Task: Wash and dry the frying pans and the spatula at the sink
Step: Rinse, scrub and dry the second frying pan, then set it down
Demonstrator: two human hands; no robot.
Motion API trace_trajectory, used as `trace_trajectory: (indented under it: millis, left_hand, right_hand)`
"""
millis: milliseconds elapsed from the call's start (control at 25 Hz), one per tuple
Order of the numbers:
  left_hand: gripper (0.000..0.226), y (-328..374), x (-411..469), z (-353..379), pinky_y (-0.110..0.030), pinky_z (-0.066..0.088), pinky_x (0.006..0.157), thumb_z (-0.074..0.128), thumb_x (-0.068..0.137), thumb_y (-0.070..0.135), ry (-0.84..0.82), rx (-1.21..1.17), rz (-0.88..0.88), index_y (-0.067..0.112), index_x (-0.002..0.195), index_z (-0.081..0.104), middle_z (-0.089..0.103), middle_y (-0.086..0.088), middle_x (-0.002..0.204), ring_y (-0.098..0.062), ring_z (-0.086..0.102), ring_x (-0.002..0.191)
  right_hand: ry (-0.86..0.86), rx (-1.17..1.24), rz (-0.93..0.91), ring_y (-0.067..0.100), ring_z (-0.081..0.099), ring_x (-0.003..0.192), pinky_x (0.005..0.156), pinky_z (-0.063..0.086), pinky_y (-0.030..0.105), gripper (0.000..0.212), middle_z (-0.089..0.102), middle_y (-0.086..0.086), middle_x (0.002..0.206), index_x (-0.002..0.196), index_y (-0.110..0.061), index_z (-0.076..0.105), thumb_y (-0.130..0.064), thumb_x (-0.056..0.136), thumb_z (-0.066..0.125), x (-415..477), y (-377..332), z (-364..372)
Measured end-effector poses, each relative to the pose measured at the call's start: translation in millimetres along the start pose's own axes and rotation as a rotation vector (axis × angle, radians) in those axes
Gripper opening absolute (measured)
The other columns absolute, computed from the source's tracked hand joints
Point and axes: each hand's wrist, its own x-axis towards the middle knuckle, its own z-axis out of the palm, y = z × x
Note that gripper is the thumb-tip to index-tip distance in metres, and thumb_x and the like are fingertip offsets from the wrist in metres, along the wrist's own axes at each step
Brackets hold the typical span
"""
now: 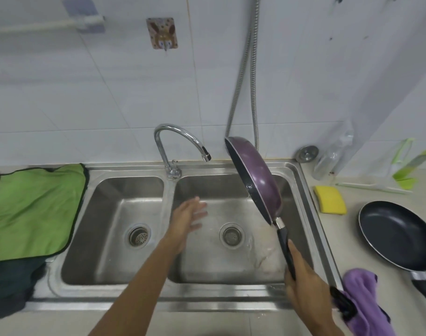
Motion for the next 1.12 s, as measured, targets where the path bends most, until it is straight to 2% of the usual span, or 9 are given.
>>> trace_trajectory:
  millis: [200, 400, 560, 720, 800, 880, 960, 1040, 1120]
  left_hand:
    - [0.026, -47.5, -67.5, 55.2, -0.035, 0.05, 0.085, 0.065, 0.097, 0.03, -0.18, 0.086, -0.153, 0.017, 0.119, 0.066, 0.079, 0.001, 0.113, -0.018, 0.075, 0.104]
    - [0.041, -76.8, -119.5, 116.8, -0.041, 0.058, 0.092, 0.062, 0.098, 0.045, -0.461, -0.014, -0.275, 0.011, 0.121, 0.068, 0.077, -0.003, 0.113, -0.022, 0.072, 0.105]
    - [0.052, -90.0, -126.1, 134.2, -0.028, 0.054, 0.078, 0.07, 0.092, 0.048, -0.468, -0.033, -0.272, 0.003, 0.117, 0.07, 0.074, -0.008, 0.106, -0.02, 0.068, 0.101]
    - [0.037, -105.1, -138.0, 146.0, -0.043, 0.051, 0.103, 0.069, 0.094, 0.048, -0.529, -0.14, -0.28, 0.013, 0.106, 0.07, 0.069, -0.01, 0.105, -0.023, 0.065, 0.107]
    - [0.033, -111.8, -146.1, 159.7, -0.043, 0.048, 0.111, 0.068, 0.097, 0.039, -0.474, -0.232, -0.3, 0.007, 0.1, 0.071, 0.071, -0.01, 0.101, -0.024, 0.067, 0.109]
    - [0.029, -116.9, -155.6, 178.8, -0.039, 0.052, 0.106, 0.068, 0.098, 0.028, -0.368, -0.256, -0.309, 0.001, 0.104, 0.076, 0.076, -0.012, 0.103, -0.025, 0.071, 0.107]
    - [0.02, -125.7, -164.0, 197.2, -0.034, 0.058, 0.092, 0.066, 0.098, 0.019, -0.254, -0.183, -0.267, 0.001, 0.101, 0.075, 0.076, -0.012, 0.095, -0.024, 0.073, 0.096]
    - [0.015, -134.3, -171.7, 211.6, -0.027, 0.056, 0.071, 0.063, 0.095, 0.012, -0.153, -0.059, -0.183, 0.009, 0.081, 0.067, 0.069, -0.006, 0.075, -0.021, 0.068, 0.079]
    - [0.016, -142.1, -176.7, 216.7, -0.024, 0.052, 0.061, 0.064, 0.092, 0.009, -0.06, 0.069, -0.114, 0.013, 0.077, 0.062, 0.064, -0.002, 0.067, -0.017, 0.064, 0.07]
  right_hand:
    - [0.068, 0.024, -0.026, 0.023, 0.065, 0.048, 0.042, 0.043, 0.026, 0.081, 0.072, 0.005, 0.074, 0.145, -0.018, 0.053, -0.004, 0.072, 0.085, -18.3, -11.0, -2.5]
    - [0.028, 0.079, 0.006, 0.027, 0.073, 0.067, 0.051, 0.052, 0.034, 0.076, 0.075, 0.001, 0.096, 0.145, -0.033, 0.042, -0.011, 0.082, 0.077, -44.5, -22.8, 1.8]
    - [-0.03, 0.21, 0.106, 0.03, 0.071, 0.072, 0.052, 0.046, 0.035, 0.053, 0.073, 0.0, 0.091, 0.134, -0.034, 0.041, -0.021, 0.09, 0.068, -55.5, -20.4, 0.2]
    - [-0.149, 0.419, 0.182, 0.021, 0.071, 0.069, 0.053, 0.053, 0.027, 0.04, 0.069, -0.002, 0.082, 0.112, -0.036, 0.033, -0.024, 0.095, 0.067, -64.2, -8.1, -4.4]
    - [-0.17, 0.487, 0.198, 0.021, 0.071, 0.072, 0.052, 0.049, 0.018, 0.041, 0.068, -0.003, 0.084, 0.106, -0.033, 0.03, -0.023, 0.095, 0.068, -68.9, 0.1, -7.9]
    - [-0.194, 0.557, 0.222, 0.014, 0.069, 0.068, 0.053, 0.051, 0.02, 0.04, 0.068, -0.001, 0.082, 0.1, -0.028, 0.029, -0.021, 0.094, 0.068, -74.0, 11.8, -13.9]
    - [-0.209, 0.604, 0.24, 0.008, 0.067, 0.065, 0.056, 0.055, 0.025, 0.039, 0.068, -0.002, 0.079, 0.095, -0.026, 0.031, -0.018, 0.093, 0.069, -78.9, 26.7, -15.7]
    - [-0.252, 0.605, 0.22, 0.004, 0.064, 0.059, 0.054, 0.051, 0.025, 0.04, 0.065, -0.005, 0.073, 0.09, -0.028, 0.032, -0.014, 0.091, 0.07, -81.6, 39.6, -21.9]
    - [-0.41, 0.597, 0.103, 0.003, 0.062, 0.062, 0.054, 0.047, 0.024, 0.039, 0.064, -0.005, 0.076, 0.095, -0.029, 0.034, -0.019, 0.088, 0.071, -82.0, 49.8, -38.6]
